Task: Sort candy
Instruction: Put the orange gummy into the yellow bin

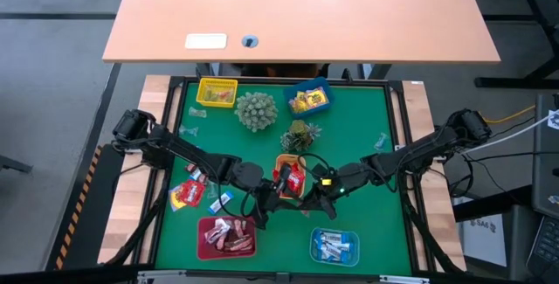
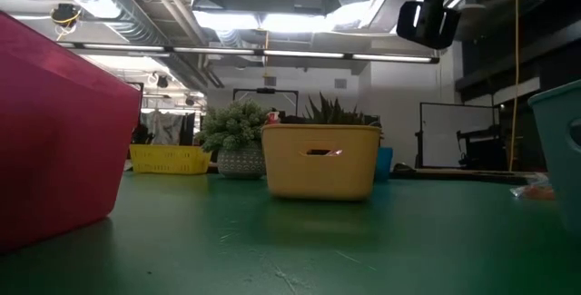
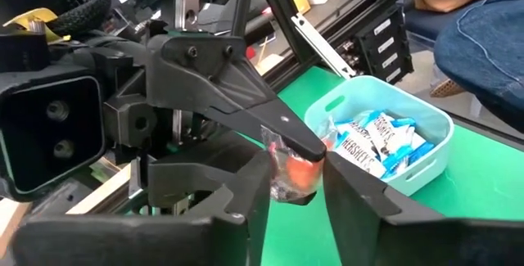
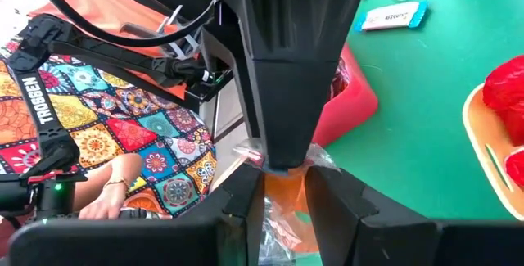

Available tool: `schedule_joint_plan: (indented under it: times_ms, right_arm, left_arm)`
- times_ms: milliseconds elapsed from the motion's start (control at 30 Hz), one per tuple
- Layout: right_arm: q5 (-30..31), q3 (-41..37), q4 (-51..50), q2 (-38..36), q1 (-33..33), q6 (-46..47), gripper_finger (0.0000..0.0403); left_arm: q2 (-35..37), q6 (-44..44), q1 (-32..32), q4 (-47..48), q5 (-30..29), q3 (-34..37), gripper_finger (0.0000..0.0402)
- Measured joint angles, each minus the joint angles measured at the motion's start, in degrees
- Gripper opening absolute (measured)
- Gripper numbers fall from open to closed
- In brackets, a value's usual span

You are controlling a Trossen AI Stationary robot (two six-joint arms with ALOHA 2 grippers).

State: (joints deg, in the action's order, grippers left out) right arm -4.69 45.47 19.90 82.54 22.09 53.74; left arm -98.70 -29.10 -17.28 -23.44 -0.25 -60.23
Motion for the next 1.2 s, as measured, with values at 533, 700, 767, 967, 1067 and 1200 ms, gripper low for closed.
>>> schedule_joint_plan:
  times_ms: [533,700,767,967,1067,1200]
  right_arm:
    - [0.6,0.0,-0.3,0.0,0.0,-1.6,0.0085]
    - [0.6,0.0,-0.3,0.0,0.0,-3.0,0.0088]
    - [0.8,0.0,-0.3,0.0,0.0,-3.9,0.0097]
    - [2.9,0.0,0.0,0.0,-0.3,-7.9,0.0162]
    - [-1.1,0.0,-0.2,0.0,-1.5,-9.4,0.0187]
    - [-10.2,0.0,-0.2,0.0,-4.5,-9.2,0.0197]
  left_arm:
    - [0.0,0.0,0.0,0.7,0.2,0.0,0.0003]
    - [0.0,0.0,0.0,0.7,0.2,0.0,0.0001]
    - [0.0,0.0,0.0,0.7,0.1,0.0,0.0001]
    - [0.0,2.5,0.1,1.3,-0.7,0.0,0.0000]
    - [0.0,3.9,0.1,1.4,-0.6,0.0,0.0000]
    - [0.0,6.3,0.0,1.5,-0.3,0.0,0.0000]
